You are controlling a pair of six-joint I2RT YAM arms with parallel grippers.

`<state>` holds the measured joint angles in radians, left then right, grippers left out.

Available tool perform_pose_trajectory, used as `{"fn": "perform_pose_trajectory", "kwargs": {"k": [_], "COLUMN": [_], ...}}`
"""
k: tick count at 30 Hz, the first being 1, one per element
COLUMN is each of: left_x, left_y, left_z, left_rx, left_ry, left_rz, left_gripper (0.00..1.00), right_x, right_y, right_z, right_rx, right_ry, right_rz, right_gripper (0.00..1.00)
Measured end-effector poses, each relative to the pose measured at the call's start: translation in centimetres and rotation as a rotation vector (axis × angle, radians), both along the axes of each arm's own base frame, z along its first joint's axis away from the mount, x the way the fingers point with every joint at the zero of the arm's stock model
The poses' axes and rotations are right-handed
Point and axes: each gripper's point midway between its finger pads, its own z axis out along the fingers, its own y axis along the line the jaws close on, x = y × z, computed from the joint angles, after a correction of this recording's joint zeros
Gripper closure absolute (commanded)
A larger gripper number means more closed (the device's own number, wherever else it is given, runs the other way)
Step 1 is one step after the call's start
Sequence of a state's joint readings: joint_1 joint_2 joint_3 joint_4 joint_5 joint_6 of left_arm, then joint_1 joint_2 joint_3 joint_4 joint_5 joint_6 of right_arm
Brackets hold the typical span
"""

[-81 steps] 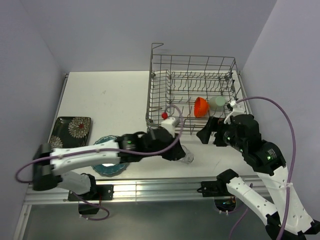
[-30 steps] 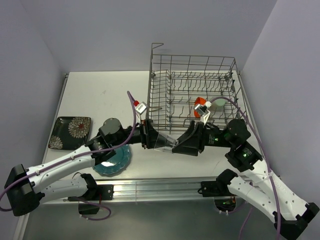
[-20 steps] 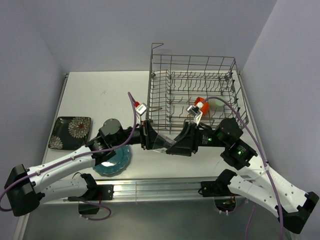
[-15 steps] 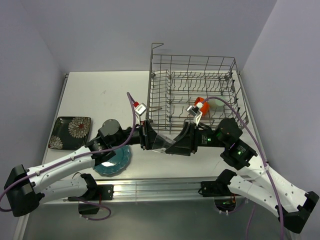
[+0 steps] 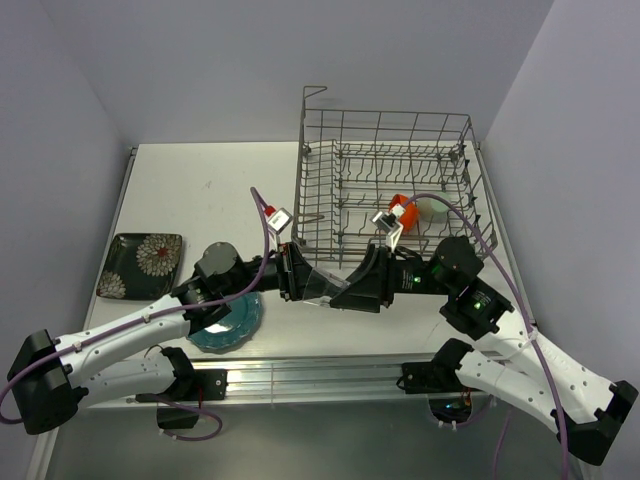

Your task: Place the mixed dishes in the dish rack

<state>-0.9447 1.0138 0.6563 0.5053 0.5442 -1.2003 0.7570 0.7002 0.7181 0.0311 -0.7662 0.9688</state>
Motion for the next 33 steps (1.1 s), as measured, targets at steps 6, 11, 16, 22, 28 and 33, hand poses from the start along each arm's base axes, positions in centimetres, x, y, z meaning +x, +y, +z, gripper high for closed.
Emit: {"fn": "perform_pose_trajectory", "kwargs": {"k": [6,11,16,22,28,33], "left_x": [0.0,0.0,0.0,-0.1,-0.4,0.3], "left_y": [0.1,0.2,0.3,0.4,1.0,2.0], "left_z": [0.2,0.0,-0.1,-0.8,-0.5,-0.9], "left_rx": [-0.008,-0.015,-0.014,-0.007,-0.001,0.034], "left_ry": [-0.003,0.011,0.015,0.027,0.002,-0.019], "left_rz": [0.000,0.001,0.003,0.004,0.014,0.062], "left_gripper": [1.00,1.00,0.71,0.01,0.01,0.01], "right_x": [0.1,0.2,0.3,-0.3,-0.4,-0.2], "right_y": [0.1,0.2,0.3,0.3,0.1,-0.1], "right_z": [0.0,-0.2,-0.4,1.0,0.9,0.0], "right_rx": [0.001,-0.007,-0.012,0.013,-0.001,-0.035], "right_ry": [-0.001,0.002,0.003,-0.045,-0.058,-0.049], "right_rz": [-0.002,-0.002,0.003,0.027,0.021,-0.003], "right_gripper": [0.40,0.78,1.00,1.00,1.00,1.00]}}
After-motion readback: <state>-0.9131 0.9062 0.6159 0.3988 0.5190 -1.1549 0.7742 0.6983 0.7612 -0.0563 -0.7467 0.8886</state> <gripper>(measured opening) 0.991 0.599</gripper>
